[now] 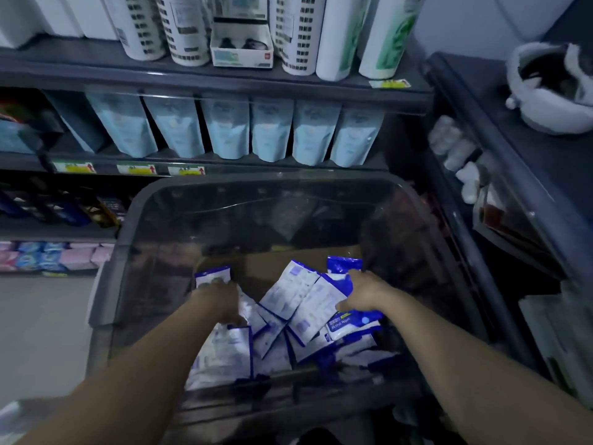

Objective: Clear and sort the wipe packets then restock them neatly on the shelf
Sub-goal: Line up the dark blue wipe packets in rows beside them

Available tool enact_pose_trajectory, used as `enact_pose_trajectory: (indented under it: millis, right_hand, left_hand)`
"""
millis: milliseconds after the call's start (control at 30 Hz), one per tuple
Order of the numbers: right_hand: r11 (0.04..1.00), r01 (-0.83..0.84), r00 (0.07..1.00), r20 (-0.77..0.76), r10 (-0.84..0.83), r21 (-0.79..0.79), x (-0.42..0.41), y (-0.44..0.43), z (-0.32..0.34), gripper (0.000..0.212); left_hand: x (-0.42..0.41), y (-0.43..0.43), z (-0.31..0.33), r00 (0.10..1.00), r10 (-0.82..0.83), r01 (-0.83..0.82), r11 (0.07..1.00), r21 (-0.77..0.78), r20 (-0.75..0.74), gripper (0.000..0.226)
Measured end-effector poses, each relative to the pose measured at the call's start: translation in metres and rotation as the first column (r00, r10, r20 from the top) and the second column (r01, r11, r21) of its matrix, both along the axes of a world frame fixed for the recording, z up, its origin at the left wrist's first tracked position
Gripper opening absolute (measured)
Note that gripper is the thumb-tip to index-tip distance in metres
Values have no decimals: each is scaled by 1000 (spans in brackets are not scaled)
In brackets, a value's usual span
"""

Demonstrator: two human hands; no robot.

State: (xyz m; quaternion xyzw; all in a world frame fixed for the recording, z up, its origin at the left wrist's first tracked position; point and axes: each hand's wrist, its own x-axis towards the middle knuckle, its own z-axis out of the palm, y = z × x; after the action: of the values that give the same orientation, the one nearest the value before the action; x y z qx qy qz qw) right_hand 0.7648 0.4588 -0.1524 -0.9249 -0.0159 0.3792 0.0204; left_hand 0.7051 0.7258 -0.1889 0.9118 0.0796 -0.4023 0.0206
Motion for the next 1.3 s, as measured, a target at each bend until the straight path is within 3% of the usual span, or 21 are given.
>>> enact_pose_trajectory:
  millis: [133, 233, 300, 400, 467, 567, 667, 700, 767, 833, 900, 967, 1033, 1067, 1167, 1300]
  right_hand:
    - [969, 244, 960, -148, -236, 34, 14, 1, -25, 113]
    - [912, 400, 908, -173, -381, 91, 18, 13, -42, 109]
    - [874, 451, 890, -167, -424, 182, 20, 29, -52, 96]
    - [785, 496, 868, -226, -442, 371, 31, 50, -54, 76]
    - [701, 545, 838, -264, -478, 461, 42, 56, -48, 40]
    - [612, 614, 785, -305, -539, 499, 50, 50, -41, 16]
    - [527, 673, 733, -371, -571, 520, 50, 45, -37, 14]
    - [526, 669, 737, -375, -562, 525, 49, 44, -37, 15]
    - [539, 642, 760, -355, -545, 545, 49, 44, -35, 17]
    - [515, 631, 765, -352, -539, 581, 53, 43, -34, 19]
    - [559, 587, 801, -319, -507, 585, 56, 41, -33, 30]
    - [732, 474, 878, -204, -433, 489, 57, 36, -38, 46]
    - [848, 382, 922, -90, -377, 366, 57, 30, -44, 48]
    - [873, 357, 932, -61, -358, 331, 55, 27, -46, 41]
    - [916, 288, 956, -34, -290, 279, 50, 25, -49, 35]
    - [941, 221, 974, -19, -224, 257, 49, 26, -47, 40]
  left_hand:
    - [-1, -5, -11, 990, 122, -127, 989, -74, -69, 111]
    - [1, -15, -24, 972, 218, -228, 965, -130, -88, 139]
    - [3, -23, -33, 971, 237, -238, 952, -190, -29, 136]
    - [18, -38, -33, 974, 177, -138, 960, -243, 143, 108]
    - [31, -41, -32, 958, 204, -131, 935, -328, 201, 98]
    - [43, -46, -40, 985, 157, -104, 873, -476, 74, 122]
    - [41, -60, -45, 991, 93, -47, 909, -413, 93, 137]
    - [39, -64, -47, 983, 90, -25, 927, -373, 157, 129]
    - [41, -61, -49, 928, 153, -26, 936, -352, 338, 77]
    - [45, -53, -42, 859, 361, -151, 857, -493, 363, 30]
    - [52, -39, -37, 775, 590, -332, 686, -648, 227, 7]
    - [60, -23, -35, 609, 791, -514, 451, -730, 60, 10]
    - [64, -13, -29, 467, 881, -604, 253, -756, -79, 12]
    - [64, -12, -24, 455, 883, -621, 220, -752, -118, 10]
    - [59, -8, -15, 570, 810, -623, 313, -717, -141, 27]
    - [55, 1, -17, 657, 751, -612, 483, -627, -62, 22]
